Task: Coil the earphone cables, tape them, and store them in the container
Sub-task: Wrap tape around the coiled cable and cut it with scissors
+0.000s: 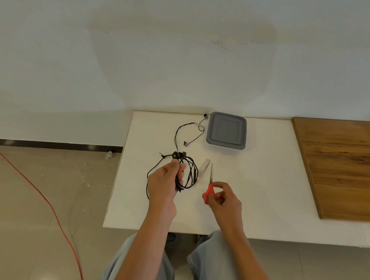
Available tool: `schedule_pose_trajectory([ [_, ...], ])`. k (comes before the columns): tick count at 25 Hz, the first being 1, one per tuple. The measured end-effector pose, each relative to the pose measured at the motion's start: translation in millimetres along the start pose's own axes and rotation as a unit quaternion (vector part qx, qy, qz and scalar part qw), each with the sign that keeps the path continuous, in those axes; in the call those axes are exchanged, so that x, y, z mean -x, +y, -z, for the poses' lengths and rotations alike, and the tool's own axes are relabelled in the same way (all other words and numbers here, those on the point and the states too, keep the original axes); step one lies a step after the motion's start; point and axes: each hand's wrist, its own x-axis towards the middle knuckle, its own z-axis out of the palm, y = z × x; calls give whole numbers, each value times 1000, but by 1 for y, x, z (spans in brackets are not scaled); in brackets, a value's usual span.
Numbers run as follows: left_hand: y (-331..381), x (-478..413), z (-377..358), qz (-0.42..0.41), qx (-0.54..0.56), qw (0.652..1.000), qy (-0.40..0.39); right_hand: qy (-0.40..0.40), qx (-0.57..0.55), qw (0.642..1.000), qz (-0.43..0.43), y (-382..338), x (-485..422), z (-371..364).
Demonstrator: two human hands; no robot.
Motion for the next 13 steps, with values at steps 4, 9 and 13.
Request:
schedule_pose_trajectory([
  [4,10,2,3,-42,-9,999,-15,-4,295,954,-48,3,-8,-6],
  [9,24,6,8,-50,8,999,-11,-41,434,898,-57,-24,-3,-10],
  [13,36,14,12,-92,1,996,10,74,44,994,72,-83,36,8],
])
